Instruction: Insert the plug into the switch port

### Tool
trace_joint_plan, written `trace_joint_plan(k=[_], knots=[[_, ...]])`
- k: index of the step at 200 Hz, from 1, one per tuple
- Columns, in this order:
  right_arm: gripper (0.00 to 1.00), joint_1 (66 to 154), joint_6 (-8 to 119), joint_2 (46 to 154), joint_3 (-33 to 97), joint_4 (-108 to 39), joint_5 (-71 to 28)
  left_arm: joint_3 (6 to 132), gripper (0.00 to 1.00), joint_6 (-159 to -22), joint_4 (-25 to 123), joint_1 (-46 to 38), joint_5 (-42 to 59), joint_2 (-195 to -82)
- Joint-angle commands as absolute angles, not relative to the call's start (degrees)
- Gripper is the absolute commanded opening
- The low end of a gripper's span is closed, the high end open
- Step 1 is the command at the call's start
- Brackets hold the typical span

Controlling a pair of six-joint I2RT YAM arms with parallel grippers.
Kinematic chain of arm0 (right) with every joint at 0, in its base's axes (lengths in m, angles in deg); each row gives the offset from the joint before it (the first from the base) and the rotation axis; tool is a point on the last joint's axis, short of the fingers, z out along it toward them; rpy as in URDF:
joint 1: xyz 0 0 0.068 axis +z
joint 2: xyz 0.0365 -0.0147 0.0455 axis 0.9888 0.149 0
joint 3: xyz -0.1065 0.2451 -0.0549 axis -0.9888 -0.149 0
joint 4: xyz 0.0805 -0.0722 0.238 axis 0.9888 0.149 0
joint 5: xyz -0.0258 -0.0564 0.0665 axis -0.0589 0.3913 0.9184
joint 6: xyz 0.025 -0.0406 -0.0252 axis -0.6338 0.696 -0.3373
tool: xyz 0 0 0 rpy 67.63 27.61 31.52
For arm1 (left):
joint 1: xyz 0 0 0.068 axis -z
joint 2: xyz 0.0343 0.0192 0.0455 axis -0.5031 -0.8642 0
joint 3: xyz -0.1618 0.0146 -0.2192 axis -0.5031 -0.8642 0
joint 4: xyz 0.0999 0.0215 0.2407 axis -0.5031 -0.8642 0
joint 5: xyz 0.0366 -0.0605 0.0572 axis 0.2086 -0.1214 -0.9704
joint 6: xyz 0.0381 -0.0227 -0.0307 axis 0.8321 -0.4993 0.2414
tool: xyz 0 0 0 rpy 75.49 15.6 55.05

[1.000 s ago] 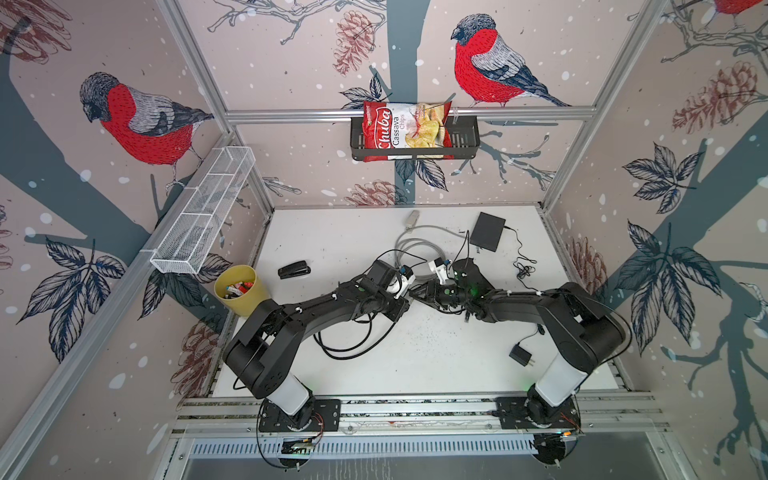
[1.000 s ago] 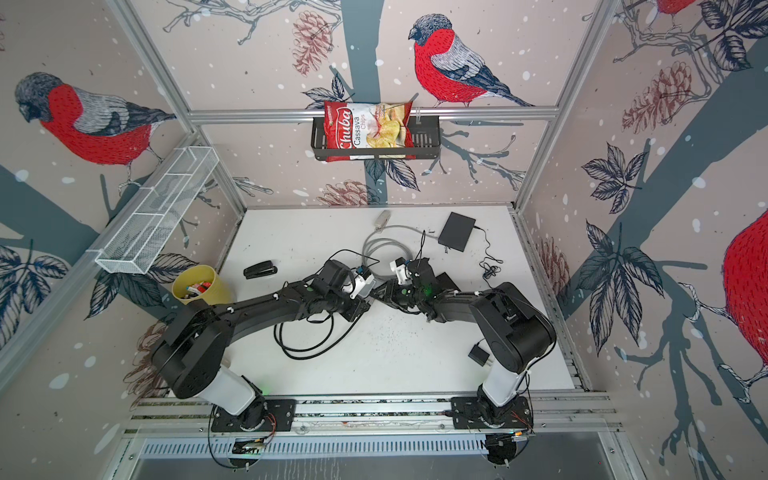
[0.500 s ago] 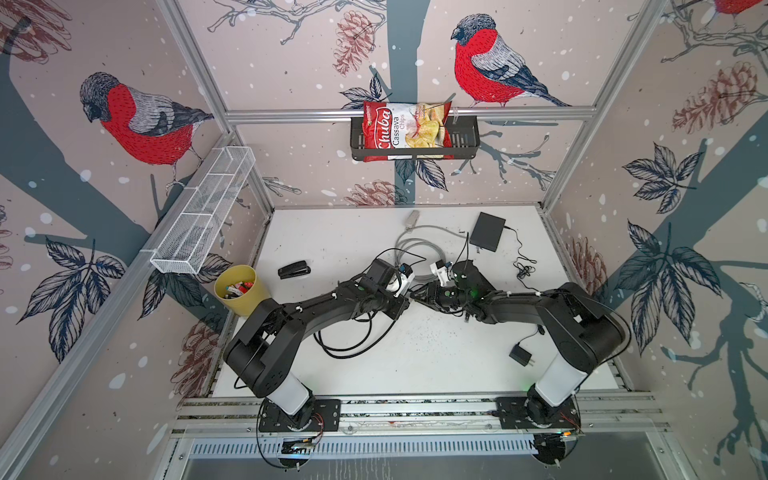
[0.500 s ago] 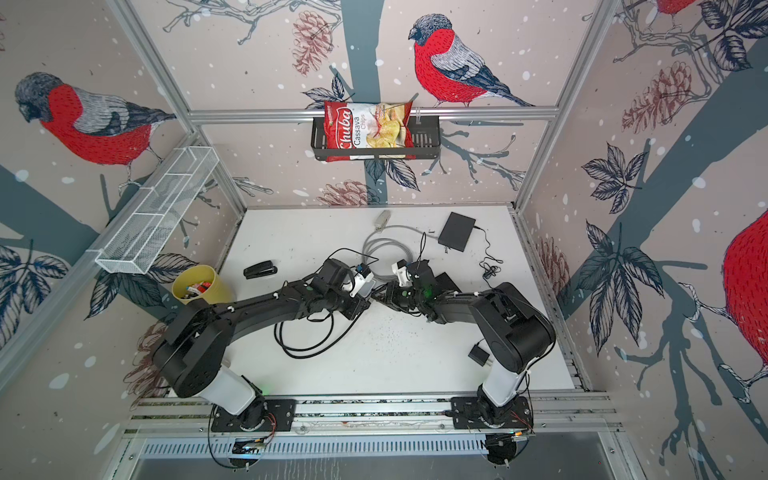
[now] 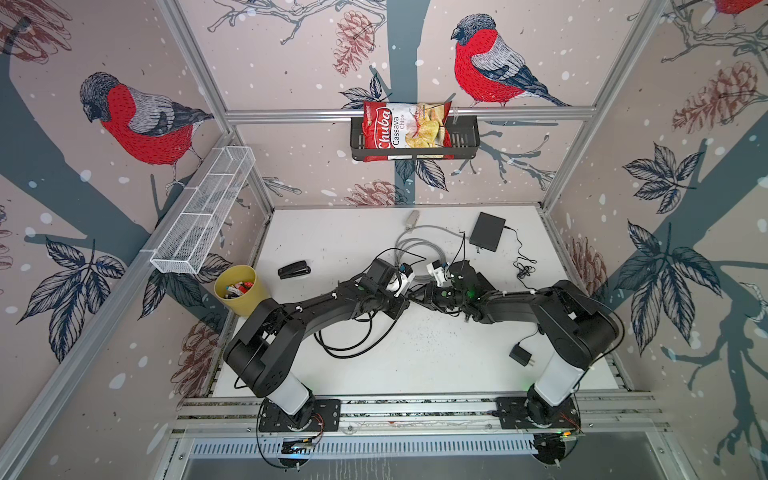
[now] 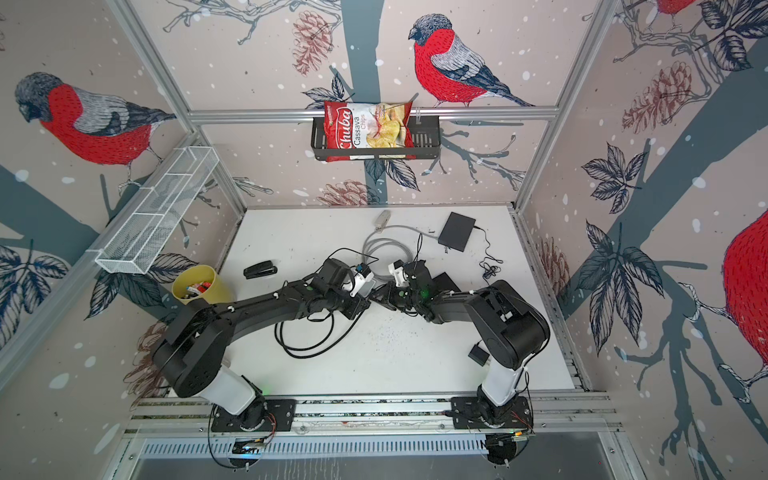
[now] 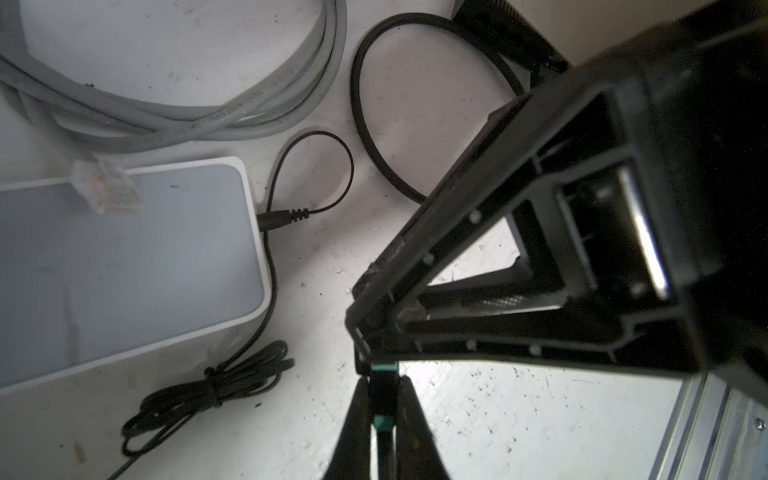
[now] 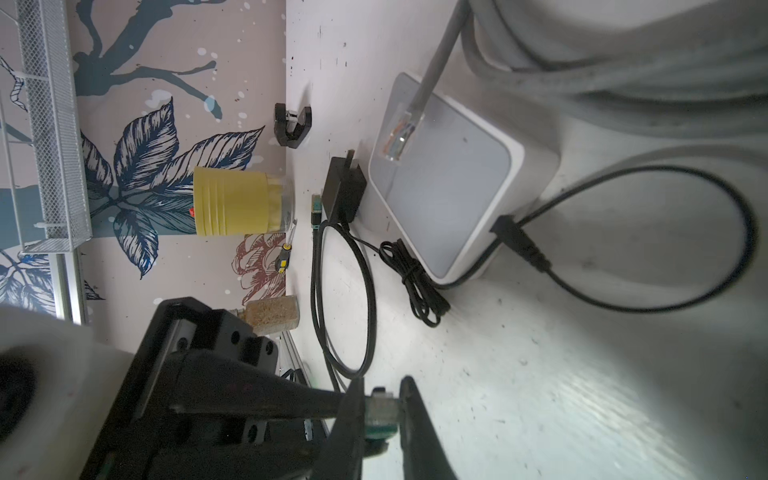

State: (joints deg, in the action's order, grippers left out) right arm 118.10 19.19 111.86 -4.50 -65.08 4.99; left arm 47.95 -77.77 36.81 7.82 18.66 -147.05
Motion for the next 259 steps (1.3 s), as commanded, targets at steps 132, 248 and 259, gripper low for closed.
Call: trace_joint_plan(k=[132,248,259], knots=[[0.08,115.0,43.9,109.5,-10.4,-83.5,19.1,35.8,0.56,-85.5,66.7,1.6,38.9,-146.0],[0.08,114.1,45.1,109.6,-11.1,-85.0,19.7,34.5,0.09,-87.5,72.3,1.4,42.4,-148.1],[0.12,113.8,45.0,109.5,-10.9,-84.0,19.1,34.5,0.06,-87.5,72.1,1.4,41.9,-148.1]])
